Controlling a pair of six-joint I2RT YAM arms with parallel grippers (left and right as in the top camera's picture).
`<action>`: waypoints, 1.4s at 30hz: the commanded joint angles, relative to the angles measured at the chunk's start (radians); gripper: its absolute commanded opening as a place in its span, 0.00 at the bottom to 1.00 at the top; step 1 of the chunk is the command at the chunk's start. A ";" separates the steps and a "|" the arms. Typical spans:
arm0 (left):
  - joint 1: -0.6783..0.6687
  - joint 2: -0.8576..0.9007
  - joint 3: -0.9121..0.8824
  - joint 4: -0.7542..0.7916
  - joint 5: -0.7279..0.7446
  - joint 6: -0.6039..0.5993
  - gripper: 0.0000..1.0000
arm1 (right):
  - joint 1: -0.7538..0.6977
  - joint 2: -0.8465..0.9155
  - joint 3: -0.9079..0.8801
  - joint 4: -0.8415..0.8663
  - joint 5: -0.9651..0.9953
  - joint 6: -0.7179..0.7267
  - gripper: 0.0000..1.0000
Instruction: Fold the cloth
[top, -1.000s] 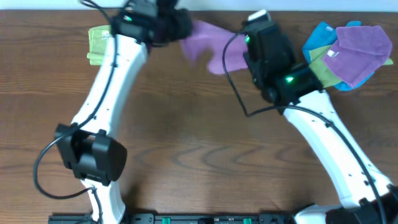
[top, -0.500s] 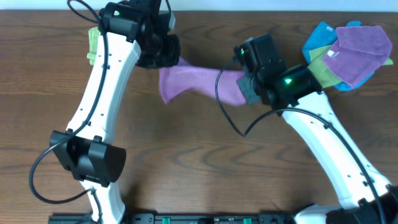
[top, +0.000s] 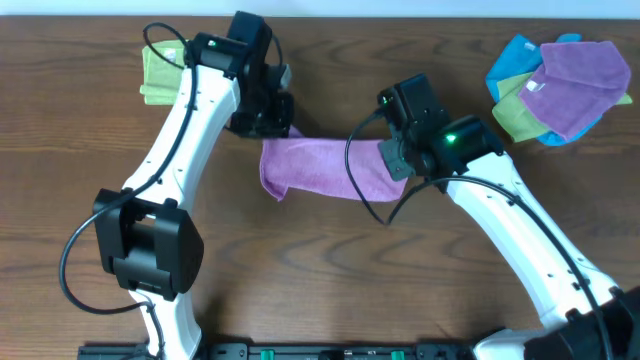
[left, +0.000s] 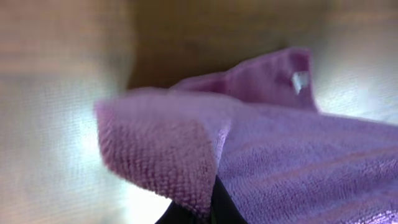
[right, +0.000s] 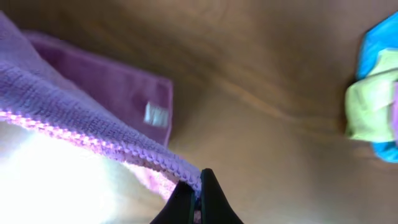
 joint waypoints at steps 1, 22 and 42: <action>0.013 -0.005 0.032 0.070 -0.003 -0.031 0.06 | -0.014 -0.016 -0.008 0.074 0.171 0.021 0.02; 0.019 0.003 0.148 0.058 -0.019 0.083 0.06 | -0.042 -0.016 0.102 0.197 0.349 -0.185 0.02; 0.040 0.003 0.008 0.313 -0.089 0.059 0.06 | -0.042 -0.016 0.102 0.237 0.353 -0.106 0.01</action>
